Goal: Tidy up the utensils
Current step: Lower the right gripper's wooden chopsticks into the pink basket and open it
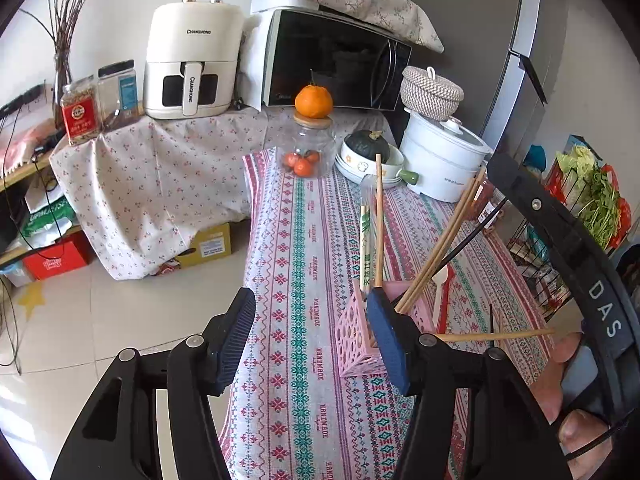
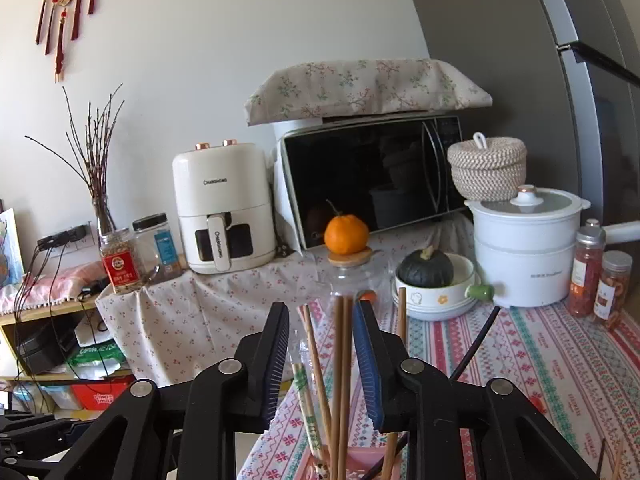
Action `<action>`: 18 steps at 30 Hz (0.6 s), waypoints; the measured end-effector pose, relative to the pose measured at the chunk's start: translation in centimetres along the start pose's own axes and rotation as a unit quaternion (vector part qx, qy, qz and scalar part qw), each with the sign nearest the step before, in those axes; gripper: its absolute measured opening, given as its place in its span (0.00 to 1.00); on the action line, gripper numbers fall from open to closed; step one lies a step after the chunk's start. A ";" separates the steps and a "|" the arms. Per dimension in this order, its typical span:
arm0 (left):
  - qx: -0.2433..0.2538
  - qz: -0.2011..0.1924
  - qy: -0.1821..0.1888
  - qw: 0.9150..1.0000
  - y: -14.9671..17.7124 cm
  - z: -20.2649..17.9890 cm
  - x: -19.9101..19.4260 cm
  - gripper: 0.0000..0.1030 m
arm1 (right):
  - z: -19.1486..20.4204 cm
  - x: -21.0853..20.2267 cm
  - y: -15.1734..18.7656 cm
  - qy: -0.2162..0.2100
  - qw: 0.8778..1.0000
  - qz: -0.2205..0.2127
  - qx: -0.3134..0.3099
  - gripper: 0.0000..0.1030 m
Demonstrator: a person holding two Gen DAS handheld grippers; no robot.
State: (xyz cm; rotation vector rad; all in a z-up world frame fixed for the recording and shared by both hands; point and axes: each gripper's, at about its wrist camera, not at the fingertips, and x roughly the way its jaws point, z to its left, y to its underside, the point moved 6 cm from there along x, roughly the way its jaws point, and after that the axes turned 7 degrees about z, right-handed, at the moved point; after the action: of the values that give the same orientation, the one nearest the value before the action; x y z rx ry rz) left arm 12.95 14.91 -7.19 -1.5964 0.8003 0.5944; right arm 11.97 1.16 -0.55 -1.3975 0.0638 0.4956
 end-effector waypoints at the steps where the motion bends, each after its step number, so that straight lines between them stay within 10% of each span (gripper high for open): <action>1: 0.001 0.002 0.002 1.000 0.1 -0.2 0.0 0.62 | -0.1 -0.6 -0.4 -0.004 1.000 -0.001 0.000 0.37; 8: -0.001 0.021 0.020 1.000 1.1 -1.3 0.0 0.71 | -3.6 -4.6 -3.5 -0.038 0.998 0.024 0.032 0.57; 18: 0.017 0.046 0.019 0.999 5.6 -4.1 1.0 0.78 | -14.8 -8.0 -2.1 0.039 0.994 0.081 0.065 0.74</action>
State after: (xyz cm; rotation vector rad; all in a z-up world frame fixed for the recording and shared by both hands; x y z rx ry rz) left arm 9.07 10.31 -10.80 -1.5492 0.9110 0.6150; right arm 9.20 -15.44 1.22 -1.2887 0.2708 0.5618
